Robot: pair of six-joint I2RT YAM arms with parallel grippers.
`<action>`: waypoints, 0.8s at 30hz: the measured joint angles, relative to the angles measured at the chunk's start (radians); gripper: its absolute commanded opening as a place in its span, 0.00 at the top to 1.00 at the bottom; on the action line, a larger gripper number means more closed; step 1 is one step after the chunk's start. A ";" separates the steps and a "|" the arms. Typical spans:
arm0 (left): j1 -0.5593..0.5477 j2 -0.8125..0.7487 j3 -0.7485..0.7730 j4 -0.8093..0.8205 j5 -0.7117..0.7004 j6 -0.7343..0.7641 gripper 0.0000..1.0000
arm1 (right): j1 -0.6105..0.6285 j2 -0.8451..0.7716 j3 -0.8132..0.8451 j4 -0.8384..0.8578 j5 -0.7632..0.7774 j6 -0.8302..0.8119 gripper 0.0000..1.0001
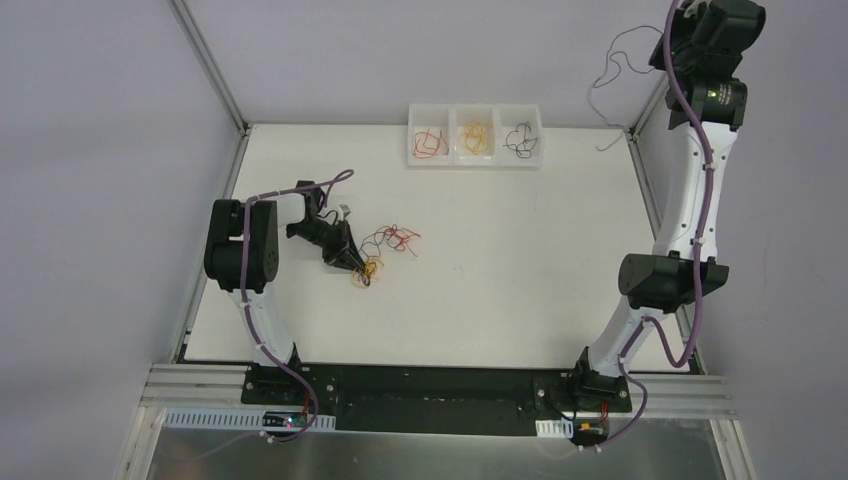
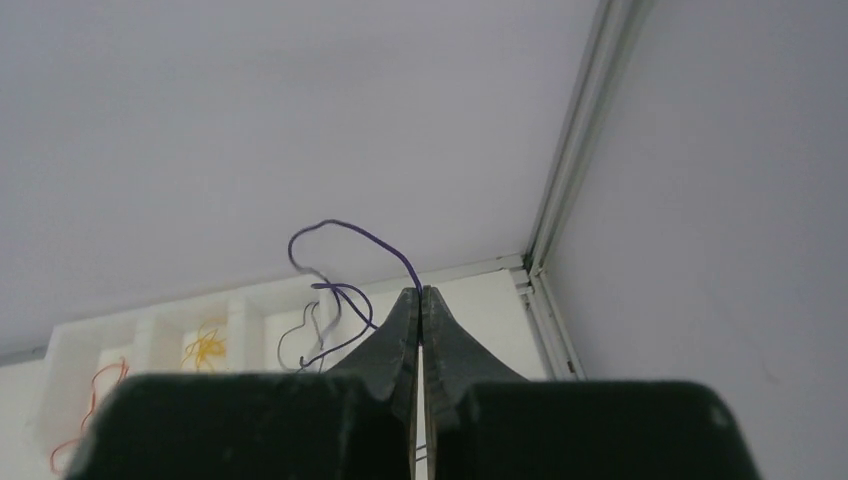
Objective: Untangle the cables
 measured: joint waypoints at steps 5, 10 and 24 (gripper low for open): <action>0.012 -0.016 0.002 -0.020 -0.039 0.014 1.00 | -0.055 0.000 0.005 0.059 0.013 -0.001 1.00; 0.011 -0.012 0.039 -0.043 -0.048 0.026 1.00 | -0.062 -0.001 -0.034 0.095 -0.018 0.009 1.00; -0.068 -0.002 0.084 -0.029 -0.048 0.090 0.91 | -0.051 0.040 -0.140 0.201 -0.171 0.226 1.00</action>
